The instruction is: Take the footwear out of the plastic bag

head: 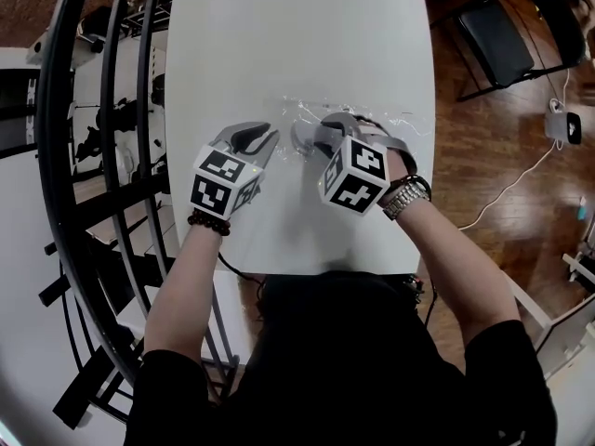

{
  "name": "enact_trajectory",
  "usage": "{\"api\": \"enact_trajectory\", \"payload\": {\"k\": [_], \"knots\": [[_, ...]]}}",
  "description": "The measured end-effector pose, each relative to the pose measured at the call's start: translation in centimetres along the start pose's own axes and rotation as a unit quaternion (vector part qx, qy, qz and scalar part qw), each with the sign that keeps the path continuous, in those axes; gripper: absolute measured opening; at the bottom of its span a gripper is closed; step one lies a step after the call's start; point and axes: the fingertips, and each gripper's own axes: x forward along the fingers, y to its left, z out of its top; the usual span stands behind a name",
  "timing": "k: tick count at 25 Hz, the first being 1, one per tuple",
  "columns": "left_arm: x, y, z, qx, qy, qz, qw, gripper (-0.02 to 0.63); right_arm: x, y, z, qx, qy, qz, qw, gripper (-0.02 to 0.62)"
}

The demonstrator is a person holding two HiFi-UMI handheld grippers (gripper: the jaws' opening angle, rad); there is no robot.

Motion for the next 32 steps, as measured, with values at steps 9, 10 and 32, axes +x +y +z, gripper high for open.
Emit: {"api": "enact_trajectory", "payload": {"k": [9, 10, 32], "knots": [[0.2, 0.0, -0.3, -0.066, 0.007, -0.038, 0.9971, 0.083, -2.8, -0.2, 0.6, -0.006, -0.032, -0.029, 0.999, 0.057], [0.3, -0.4, -0.4, -0.079, 0.011, -0.052, 0.9955, 0.084, -3.1, -0.1, 0.6, -0.008, -0.037, -0.030, 0.999, 0.057], [1.0, -6.9, -2.9, -0.332, 0.085, -0.261, 0.9024, 0.253, -6.5, 2.7, 1.2, -0.083, -0.113, -0.051, 0.989, 0.048]]}}
